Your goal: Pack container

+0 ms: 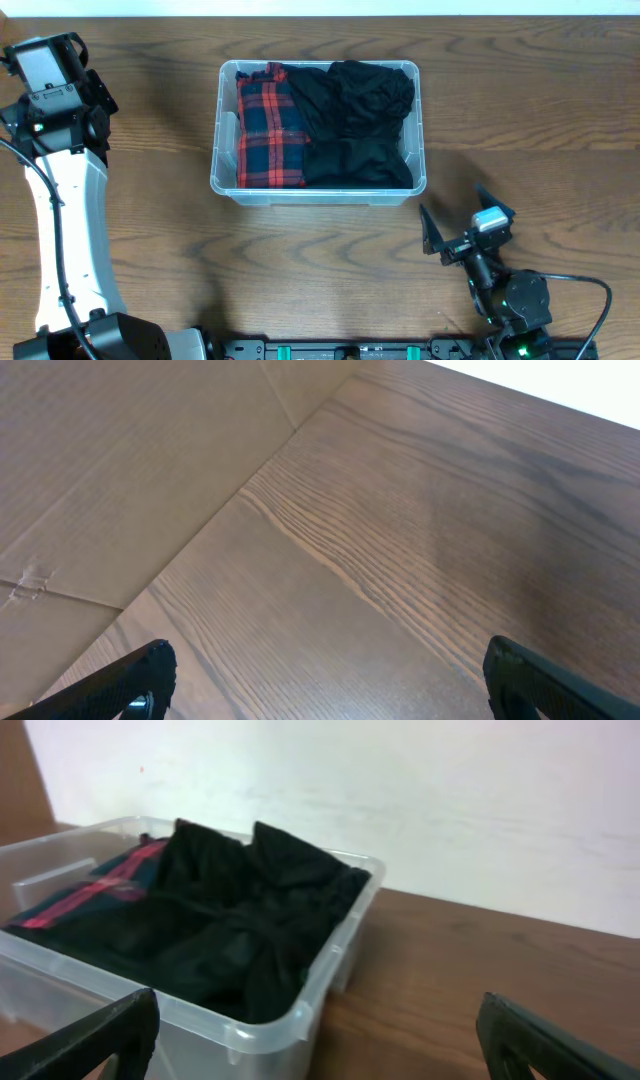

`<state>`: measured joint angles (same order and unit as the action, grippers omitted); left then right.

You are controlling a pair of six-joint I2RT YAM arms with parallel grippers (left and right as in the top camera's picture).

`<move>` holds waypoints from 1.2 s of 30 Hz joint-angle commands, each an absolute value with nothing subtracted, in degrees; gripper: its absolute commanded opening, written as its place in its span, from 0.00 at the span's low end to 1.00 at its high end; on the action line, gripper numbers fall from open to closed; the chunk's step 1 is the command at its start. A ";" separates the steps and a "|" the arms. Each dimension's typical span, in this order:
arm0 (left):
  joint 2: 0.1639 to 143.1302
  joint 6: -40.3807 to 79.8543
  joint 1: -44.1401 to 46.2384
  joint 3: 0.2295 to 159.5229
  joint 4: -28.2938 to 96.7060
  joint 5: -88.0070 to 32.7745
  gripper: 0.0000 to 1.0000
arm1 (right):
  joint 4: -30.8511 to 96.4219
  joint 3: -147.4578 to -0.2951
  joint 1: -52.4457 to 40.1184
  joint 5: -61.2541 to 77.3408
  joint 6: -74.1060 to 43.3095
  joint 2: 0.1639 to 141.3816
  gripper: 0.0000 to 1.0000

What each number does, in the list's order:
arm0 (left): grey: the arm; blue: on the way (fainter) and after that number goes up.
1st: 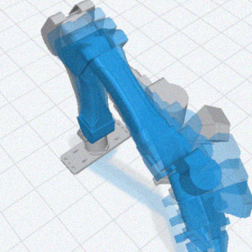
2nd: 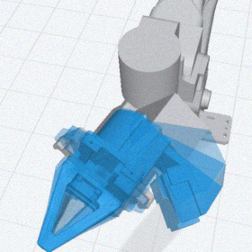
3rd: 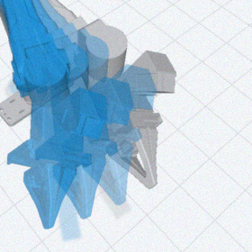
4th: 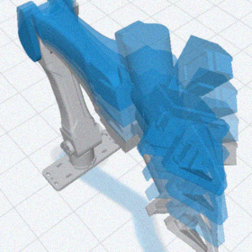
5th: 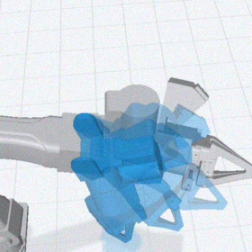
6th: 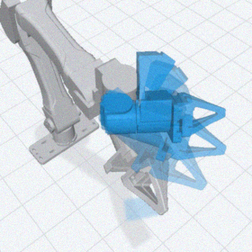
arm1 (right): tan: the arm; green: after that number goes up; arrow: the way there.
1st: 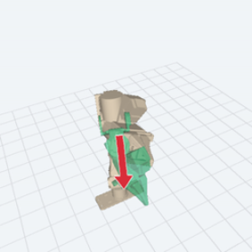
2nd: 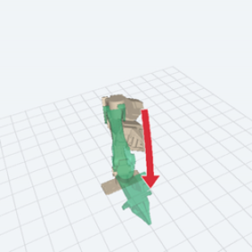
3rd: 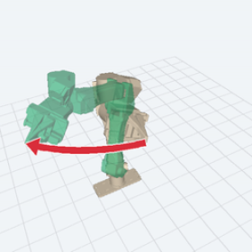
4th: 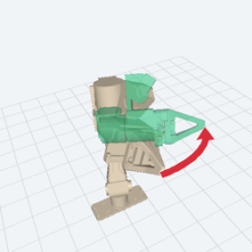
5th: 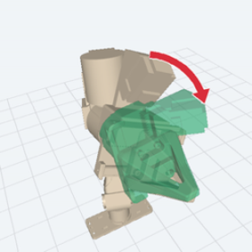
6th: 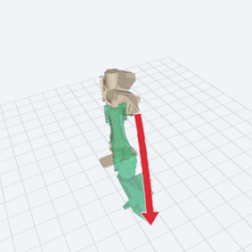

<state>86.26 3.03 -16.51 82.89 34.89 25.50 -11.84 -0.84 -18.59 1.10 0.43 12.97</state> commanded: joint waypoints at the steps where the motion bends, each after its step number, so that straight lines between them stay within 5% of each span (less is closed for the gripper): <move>1: 86.48 3.75 -16.75 82.63 34.94 26.02 0.98 | -11.97 -0.32 -16.27 2.59 -0.38 10.55 0.99; 15: 86.48 3.75 -16.75 82.63 34.94 26.00 0.98 | 3.97 -0.32 -7.73 4.21 -0.14 0.67 0.99; 36: 86.48 3.75 -16.75 82.63 34.94 26.02 0.98 | 3.90 -0.32 -0.97 3.86 -0.16 0.30 0.99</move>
<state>86.26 3.03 -16.51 82.89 34.89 25.50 3.64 -0.40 -1.65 3.88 0.43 0.71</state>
